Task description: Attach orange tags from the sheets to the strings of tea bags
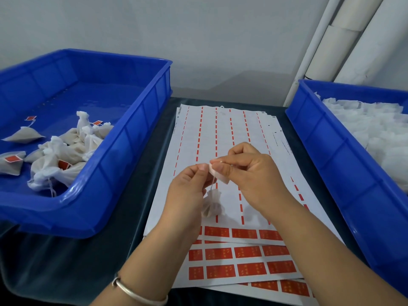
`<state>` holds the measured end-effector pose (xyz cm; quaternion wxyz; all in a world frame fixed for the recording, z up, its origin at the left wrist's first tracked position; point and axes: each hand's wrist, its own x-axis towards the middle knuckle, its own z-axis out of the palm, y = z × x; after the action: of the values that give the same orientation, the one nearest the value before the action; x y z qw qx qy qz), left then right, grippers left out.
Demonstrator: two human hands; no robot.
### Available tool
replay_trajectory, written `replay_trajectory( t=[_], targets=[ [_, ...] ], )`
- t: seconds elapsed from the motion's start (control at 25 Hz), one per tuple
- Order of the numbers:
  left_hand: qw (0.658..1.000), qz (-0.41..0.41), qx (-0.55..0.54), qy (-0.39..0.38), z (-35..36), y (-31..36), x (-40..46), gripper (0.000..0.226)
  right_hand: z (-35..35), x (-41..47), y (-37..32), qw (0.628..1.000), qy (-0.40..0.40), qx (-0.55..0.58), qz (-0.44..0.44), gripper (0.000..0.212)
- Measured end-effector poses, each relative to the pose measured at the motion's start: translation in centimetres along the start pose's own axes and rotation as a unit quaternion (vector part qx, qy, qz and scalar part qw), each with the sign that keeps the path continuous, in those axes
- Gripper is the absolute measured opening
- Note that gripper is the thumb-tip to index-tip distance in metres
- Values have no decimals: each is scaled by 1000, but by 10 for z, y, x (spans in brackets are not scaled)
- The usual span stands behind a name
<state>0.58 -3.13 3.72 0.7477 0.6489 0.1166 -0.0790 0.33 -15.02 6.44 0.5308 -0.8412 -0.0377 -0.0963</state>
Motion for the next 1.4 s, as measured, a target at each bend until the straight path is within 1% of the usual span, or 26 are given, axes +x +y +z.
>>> replay_trajectory(
  t=[0.12, 0.2, 0.32, 0.44, 0.6, 0.68, 0.76, 0.88, 0.96, 1.08, 1.12, 1.2, 1.4],
  targets=[
    [999, -29, -25, -10, 1, -3, 0, 26, -1, 2, 7, 999, 16, 34, 11, 7],
    [998, -46, -47, -7, 1, -3, 0, 24, -2, 3, 10, 998, 21, 51, 10, 14],
    [997, -54, -52, -10, 2, -2, 1, 24, -3, 3, 12, 998, 18, 57, 7, 18],
    [1000, -26, -15, 7, 2, 0, 1, 24, -2, 3, 13, 998, 11, 58, 8, 18],
    [996, 50, 62, 42, 2, 6, -5, 23, -4, 5, 14, 998, 15, 61, 19, 18],
    [996, 51, 57, 41, 0, 10, -5, 23, -5, 6, 14, 998, 17, 57, 23, 15],
    [1000, 17, 4, 4, 0, 15, -5, 26, -6, 6, 14, 998, 20, 48, 21, 13],
    [994, -72, -64, -46, -3, 20, -3, 35, -9, 6, 11, 999, 9, 48, 18, 13],
    [991, -67, -75, -85, -7, 17, -4, 31, -11, 6, 9, 999, -8, 51, 17, 16],
    [986, -54, -73, -142, -12, 14, -4, 12, -15, 6, 5, 998, -34, 58, 13, 22],
    [985, -53, -63, -152, -12, 14, -3, 17, -16, 6, 4, 997, -41, 59, 13, 21],
    [986, -52, -36, -154, -13, 13, -2, 24, -17, 6, 1, 997, -49, 57, 18, 15],
    [988, -53, -25, -144, -13, 12, -1, 16, -20, 6, -4, 995, -61, 64, 44, 9]
  ],
)
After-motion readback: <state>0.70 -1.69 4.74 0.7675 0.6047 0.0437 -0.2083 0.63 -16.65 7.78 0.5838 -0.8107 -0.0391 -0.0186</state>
